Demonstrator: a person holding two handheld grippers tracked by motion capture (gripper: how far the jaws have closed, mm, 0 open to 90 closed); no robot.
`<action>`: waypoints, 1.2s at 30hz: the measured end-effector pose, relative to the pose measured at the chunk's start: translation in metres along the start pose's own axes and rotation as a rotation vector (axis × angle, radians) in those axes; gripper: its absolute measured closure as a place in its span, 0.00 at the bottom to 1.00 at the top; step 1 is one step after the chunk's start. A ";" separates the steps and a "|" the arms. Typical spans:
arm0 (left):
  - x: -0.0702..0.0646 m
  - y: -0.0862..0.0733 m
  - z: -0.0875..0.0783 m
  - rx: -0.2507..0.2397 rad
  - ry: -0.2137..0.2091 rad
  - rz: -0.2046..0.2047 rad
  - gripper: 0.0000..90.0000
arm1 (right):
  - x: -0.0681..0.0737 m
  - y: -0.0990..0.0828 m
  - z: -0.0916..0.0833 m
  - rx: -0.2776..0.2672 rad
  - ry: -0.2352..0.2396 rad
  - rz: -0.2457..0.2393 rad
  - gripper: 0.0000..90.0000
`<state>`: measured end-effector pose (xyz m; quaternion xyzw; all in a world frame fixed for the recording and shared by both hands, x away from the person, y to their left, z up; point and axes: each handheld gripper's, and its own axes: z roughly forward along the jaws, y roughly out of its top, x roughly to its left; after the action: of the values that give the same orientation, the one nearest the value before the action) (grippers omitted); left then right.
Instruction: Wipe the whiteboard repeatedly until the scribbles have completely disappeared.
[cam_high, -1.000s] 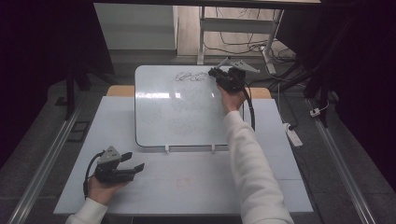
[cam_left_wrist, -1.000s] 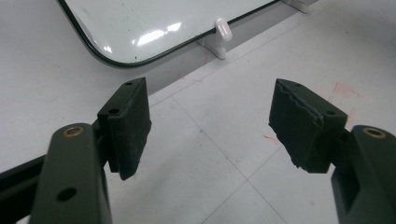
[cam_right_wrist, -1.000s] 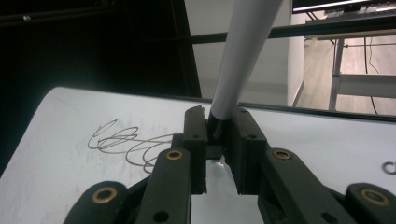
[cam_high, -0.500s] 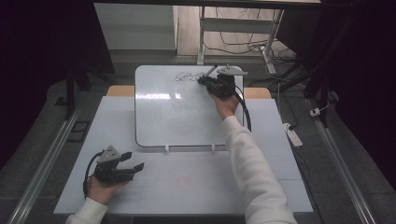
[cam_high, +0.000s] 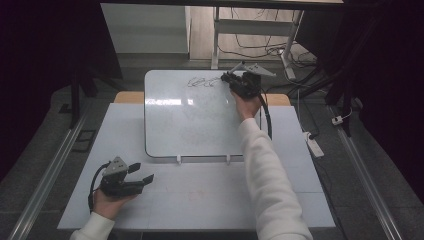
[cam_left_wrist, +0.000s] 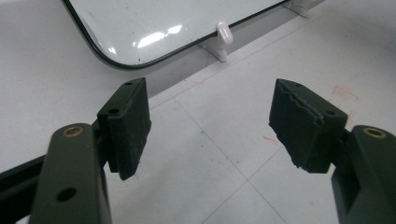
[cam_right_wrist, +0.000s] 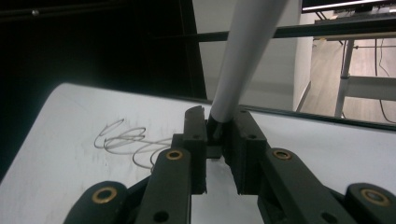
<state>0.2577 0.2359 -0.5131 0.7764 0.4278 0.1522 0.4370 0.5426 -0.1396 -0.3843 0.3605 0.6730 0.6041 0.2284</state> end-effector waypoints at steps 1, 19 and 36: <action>0.001 0.000 0.000 -0.003 0.001 -0.002 0.33 | 0.002 0.000 0.001 0.001 -0.002 -0.002 0.86; 0.002 0.000 0.001 0.001 -0.003 -0.005 0.33 | 0.030 -0.008 0.013 0.110 0.106 -0.138 0.86; 0.003 0.000 0.001 0.008 -0.007 -0.009 0.32 | 0.017 0.004 0.018 0.033 0.021 -0.060 0.86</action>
<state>0.2598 0.2374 -0.5141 0.7767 0.4305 0.1458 0.4361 0.5456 -0.1149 -0.3813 0.3376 0.6957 0.5896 0.2333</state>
